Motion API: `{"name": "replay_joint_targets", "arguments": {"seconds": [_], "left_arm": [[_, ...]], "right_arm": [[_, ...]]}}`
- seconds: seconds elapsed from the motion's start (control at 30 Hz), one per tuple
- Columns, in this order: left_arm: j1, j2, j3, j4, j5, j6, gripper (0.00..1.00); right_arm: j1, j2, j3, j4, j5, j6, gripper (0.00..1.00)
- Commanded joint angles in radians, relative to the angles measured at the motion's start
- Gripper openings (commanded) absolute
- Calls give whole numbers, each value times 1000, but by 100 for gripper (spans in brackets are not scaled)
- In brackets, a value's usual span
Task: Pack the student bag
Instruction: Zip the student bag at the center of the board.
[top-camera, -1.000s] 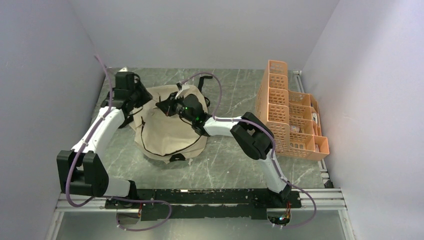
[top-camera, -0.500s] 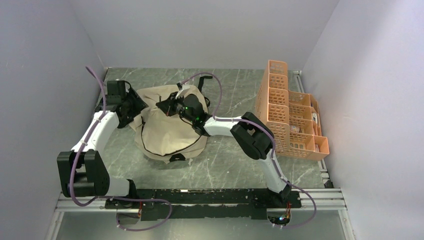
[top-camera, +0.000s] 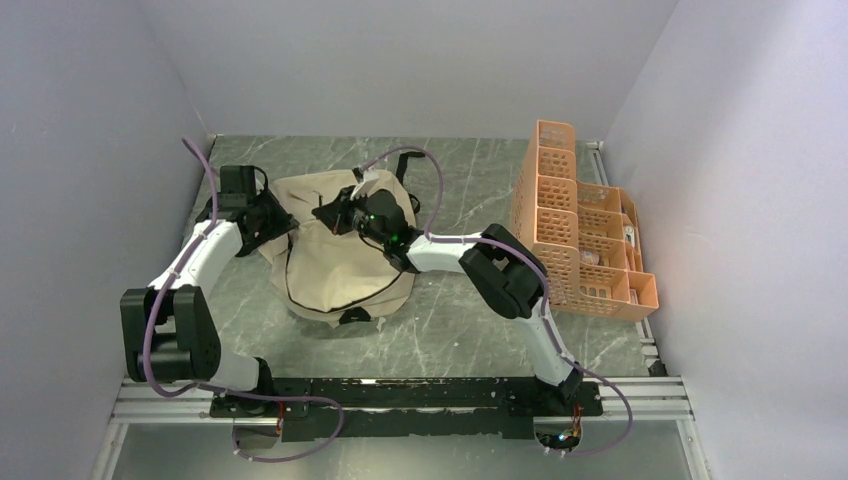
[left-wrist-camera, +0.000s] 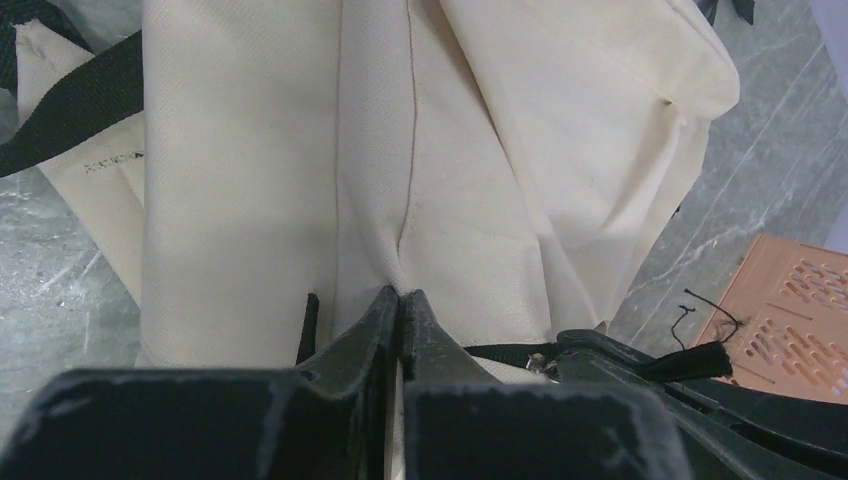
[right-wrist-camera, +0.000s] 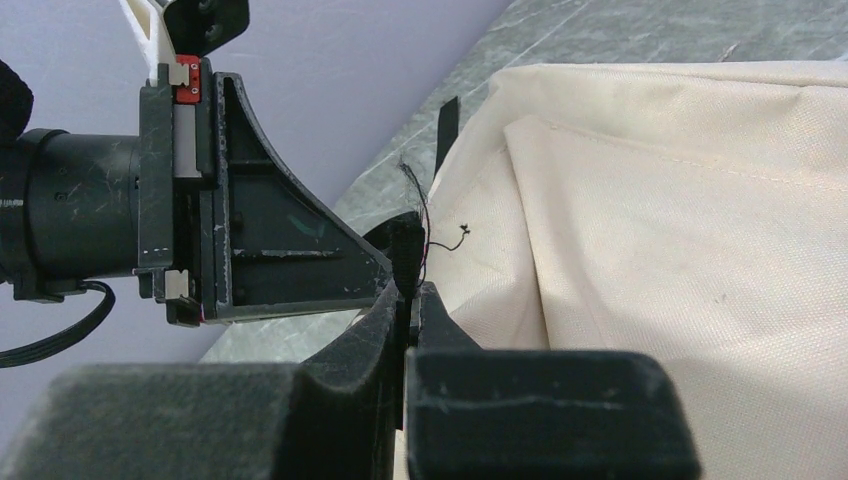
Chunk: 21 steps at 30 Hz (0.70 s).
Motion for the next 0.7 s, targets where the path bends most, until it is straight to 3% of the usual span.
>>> {"name": "replay_joint_targets", "arguments": {"seconds": [0.0, 0.23, 0.67], "left_arm": [[6, -11, -12, -13, -8, 13, 5], [73, -97, -36, -69, -87, 32, 5], [142, -106, -52, -96, -115, 52, 5]], "right_arm": [[-13, -7, -7, 20, 12, -3, 0], [-10, -18, -27, -32, 6, -11, 0], [-9, -131, -100, -231, 219, -118, 0]]}}
